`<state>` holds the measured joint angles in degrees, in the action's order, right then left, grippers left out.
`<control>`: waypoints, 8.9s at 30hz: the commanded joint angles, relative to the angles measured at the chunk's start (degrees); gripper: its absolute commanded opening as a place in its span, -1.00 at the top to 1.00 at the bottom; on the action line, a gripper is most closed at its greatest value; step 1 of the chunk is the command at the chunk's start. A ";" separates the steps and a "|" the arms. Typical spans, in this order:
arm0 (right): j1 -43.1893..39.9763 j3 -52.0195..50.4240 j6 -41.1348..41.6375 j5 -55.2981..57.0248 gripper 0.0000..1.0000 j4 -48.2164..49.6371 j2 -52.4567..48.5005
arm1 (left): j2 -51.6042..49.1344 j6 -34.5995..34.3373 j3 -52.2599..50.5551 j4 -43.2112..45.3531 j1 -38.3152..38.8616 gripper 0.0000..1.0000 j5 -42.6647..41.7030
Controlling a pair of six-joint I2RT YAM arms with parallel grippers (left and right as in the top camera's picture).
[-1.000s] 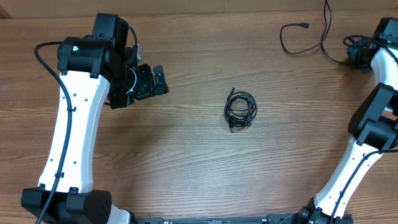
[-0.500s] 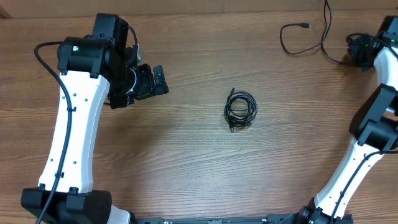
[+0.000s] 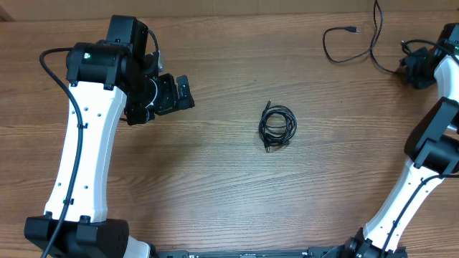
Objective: Untangle cables
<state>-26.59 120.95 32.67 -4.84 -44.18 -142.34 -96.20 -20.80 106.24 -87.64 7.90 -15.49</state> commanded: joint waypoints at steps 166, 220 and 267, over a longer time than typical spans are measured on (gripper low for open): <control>39.32 0.39 -13.86 -5.42 -1.00 -52.87 44.76 | 1.07 0.46 0.72 0.09 0.55 -0.99 -0.61; 38.91 -40.48 -11.43 -8.74 -0.11 -19.76 37.86 | 1.01 4.09 0.72 -1.62 11.37 -0.99 -2.32; 44.65 -39.63 -11.19 -7.89 0.07 -14.16 37.73 | 0.63 4.11 -2.32 0.04 15.13 -0.99 -1.90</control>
<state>17.10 79.83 20.36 -16.93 -58.46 -104.49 -96.16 -17.78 104.49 -87.46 22.55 -17.76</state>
